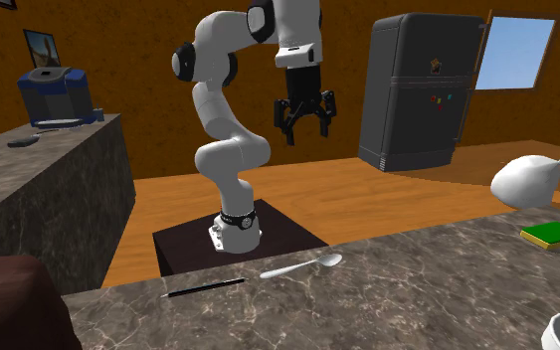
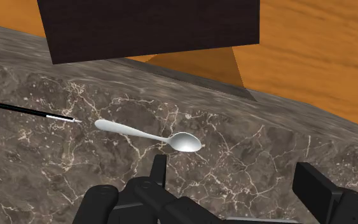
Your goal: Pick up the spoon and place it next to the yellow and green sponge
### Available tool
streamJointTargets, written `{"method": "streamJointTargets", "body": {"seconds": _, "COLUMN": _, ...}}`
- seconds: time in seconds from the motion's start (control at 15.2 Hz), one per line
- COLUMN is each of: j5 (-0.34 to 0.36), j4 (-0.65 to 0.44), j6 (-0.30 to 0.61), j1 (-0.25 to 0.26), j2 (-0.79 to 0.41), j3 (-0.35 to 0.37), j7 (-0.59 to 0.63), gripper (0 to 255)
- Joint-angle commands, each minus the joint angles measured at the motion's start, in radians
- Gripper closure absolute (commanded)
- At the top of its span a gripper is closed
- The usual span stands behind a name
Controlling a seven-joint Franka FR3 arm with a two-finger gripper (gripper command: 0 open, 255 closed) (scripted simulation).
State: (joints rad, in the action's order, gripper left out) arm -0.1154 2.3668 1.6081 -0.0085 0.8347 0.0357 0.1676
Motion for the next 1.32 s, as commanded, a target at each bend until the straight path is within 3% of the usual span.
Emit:
{"method": "streamJointTargets", "body": {"seconds": 0.0, "j5": 0.000, "j4": 0.000, "j6": 0.000, "j1": 0.000, "j2": 0.000, "j3": 0.000, "j7": 0.000, "gripper": 0}}
{"method": "streamJointTargets", "body": {"seconds": 0.66, "j5": -0.020, "j4": 0.306, "j6": 0.460, "j1": -0.011, "j2": -0.061, "j3": 0.017, "j7": -0.019, "gripper": 0}}
{"method": "streamJointTargets", "body": {"seconds": 1.25, "j5": -0.059, "j4": 0.432, "j6": 0.951, "j1": -0.007, "j2": -0.341, "j3": 0.024, "j7": -0.051, "gripper": 0}}
